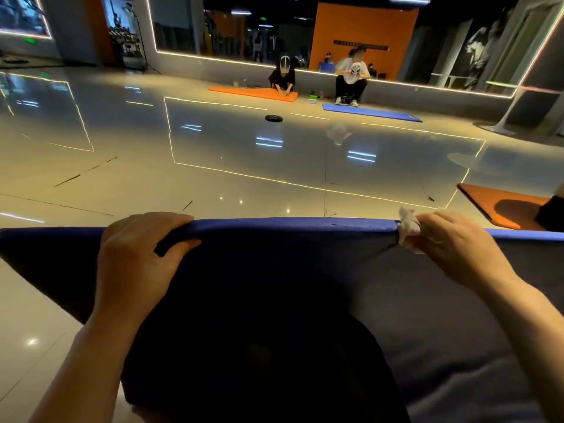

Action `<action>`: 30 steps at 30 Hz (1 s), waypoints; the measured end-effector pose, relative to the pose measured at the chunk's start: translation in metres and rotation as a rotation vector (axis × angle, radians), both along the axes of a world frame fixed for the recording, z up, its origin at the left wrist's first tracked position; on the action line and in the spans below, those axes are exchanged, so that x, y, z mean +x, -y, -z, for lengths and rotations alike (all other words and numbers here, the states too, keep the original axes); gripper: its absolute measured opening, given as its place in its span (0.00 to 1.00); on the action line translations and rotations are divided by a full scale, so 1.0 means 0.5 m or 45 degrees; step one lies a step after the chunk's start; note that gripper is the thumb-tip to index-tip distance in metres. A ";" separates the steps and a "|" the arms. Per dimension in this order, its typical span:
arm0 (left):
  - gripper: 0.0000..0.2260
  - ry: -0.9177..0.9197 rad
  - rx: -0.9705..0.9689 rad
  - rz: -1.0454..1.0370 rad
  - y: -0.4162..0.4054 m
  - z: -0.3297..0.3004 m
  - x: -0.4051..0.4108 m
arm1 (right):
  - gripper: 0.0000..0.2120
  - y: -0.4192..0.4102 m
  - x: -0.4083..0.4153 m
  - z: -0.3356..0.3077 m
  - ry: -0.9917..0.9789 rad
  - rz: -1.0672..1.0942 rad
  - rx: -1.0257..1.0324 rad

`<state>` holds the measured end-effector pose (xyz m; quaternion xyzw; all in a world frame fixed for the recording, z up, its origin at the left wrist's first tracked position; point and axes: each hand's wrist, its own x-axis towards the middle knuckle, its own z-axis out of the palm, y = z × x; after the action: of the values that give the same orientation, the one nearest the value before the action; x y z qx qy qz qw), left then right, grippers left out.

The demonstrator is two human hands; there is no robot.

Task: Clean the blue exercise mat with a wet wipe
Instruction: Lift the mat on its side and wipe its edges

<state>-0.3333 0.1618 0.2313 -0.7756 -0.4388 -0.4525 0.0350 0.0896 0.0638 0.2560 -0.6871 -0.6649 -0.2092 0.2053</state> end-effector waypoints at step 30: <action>0.18 -0.271 -0.067 0.381 -0.115 -0.036 0.021 | 0.20 -0.143 -0.316 0.018 0.121 -0.134 0.080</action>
<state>-0.3227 0.2195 0.2492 -0.8764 -0.3239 -0.3564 -0.0071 -0.0682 0.1352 0.2469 -0.6337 -0.7022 -0.2511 0.2056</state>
